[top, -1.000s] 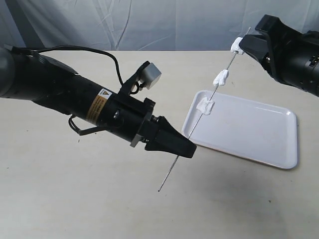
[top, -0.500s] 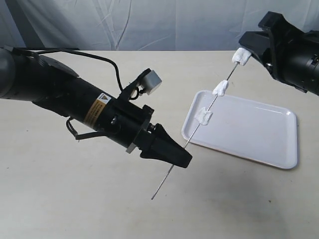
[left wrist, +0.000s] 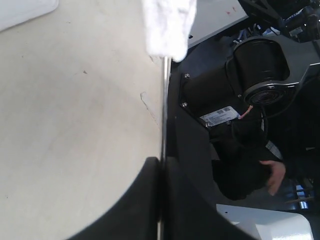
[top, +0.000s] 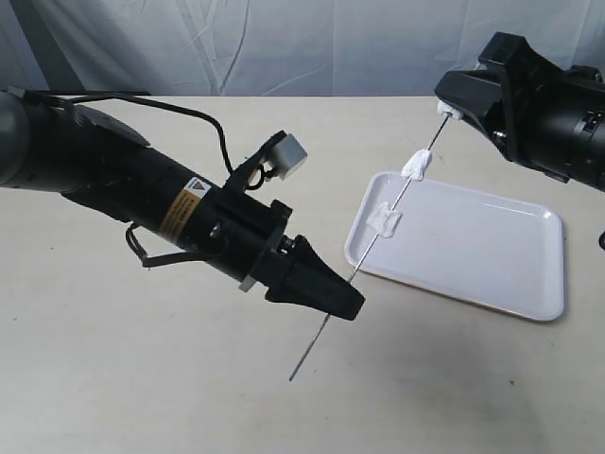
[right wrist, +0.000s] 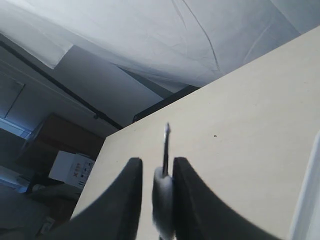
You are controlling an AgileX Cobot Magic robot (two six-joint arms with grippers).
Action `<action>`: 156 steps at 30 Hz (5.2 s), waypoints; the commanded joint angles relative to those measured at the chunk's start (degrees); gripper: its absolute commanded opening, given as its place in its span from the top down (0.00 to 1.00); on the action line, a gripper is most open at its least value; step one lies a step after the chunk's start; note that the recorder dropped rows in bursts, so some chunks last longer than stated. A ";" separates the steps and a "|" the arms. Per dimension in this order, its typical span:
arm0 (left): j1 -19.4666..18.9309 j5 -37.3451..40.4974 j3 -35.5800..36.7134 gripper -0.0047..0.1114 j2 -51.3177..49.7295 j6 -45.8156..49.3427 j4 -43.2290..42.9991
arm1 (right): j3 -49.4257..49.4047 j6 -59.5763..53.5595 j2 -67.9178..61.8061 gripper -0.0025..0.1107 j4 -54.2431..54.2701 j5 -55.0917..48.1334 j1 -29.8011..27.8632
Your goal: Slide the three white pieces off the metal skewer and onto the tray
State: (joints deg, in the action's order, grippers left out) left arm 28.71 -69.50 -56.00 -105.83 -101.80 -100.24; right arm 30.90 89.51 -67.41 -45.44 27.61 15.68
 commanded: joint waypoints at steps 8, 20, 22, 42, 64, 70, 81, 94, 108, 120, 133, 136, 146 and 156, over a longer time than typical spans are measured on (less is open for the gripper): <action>-4.05 -0.46 0.14 0.96 0.14 0.27 0.29 | 0.23 1.02 4.85 0.79 -3.36 -4.80 -0.25; -3.85 -0.46 0.14 0.96 0.14 0.27 0.34 | 0.23 2.01 4.85 0.78 -4.28 -5.45 -0.25; -3.25 -0.46 0.14 0.96 0.14 0.27 0.37 | 0.23 2.01 4.85 0.74 -4.28 -5.45 -0.25; -1.64 -0.46 0.14 0.96 0.14 0.53 1.12 | 0.23 2.67 1.77 0.71 -4.28 -3.84 -0.25; 0.19 -0.46 0.14 0.96 0.14 0.53 0.29 | 0.23 2.67 1.78 0.94 -4.17 -3.58 -0.25; 0.19 -0.46 0.14 0.96 0.14 0.28 0.29 | 0.23 1.24 1.78 0.98 -3.91 -6.42 -0.25; 0.53 -0.46 1.15 0.96 0.14 0.03 0.29 | 1.25 -11.55 1.78 0.98 10.14 -8.74 -0.36; 0.53 -0.46 1.15 0.96 0.14 0.48 0.29 | 1.40 -21.70 1.78 0.98 21.94 -9.45 -0.36; 0.53 -0.46 1.15 0.96 0.14 0.48 0.29 | 1.50 -44.81 1.78 0.98 44.85 -9.19 -0.36; 0.53 3.86 1.15 0.96 0.14 0.27 0.29 | 1.39 -56.67 -1.61 0.98 54.30 -24.74 -0.26; -0.85 18.53 1.15 0.96 0.14 -2.53 0.29 | 1.39 -56.67 -12.57 0.98 53.45 -26.48 -0.25; -1.11 18.52 1.15 0.96 0.14 -2.53 0.29 | 1.39 -56.54 -14.73 0.98 53.45 -26.48 -0.25; -1.11 18.42 1.15 0.96 0.14 -3.77 0.29 | 1.39 -56.54 -23.29 0.85 53.45 -24.56 -0.25; -1.11 16.79 1.15 0.96 0.14 -4.05 0.29 | 1.39 -56.42 -22.08 0.84 52.63 -24.58 -0.25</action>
State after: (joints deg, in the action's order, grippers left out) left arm 27.55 -51.69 -54.94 -105.83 -105.56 -100.38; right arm 32.17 33.41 -91.66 8.52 2.61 15.68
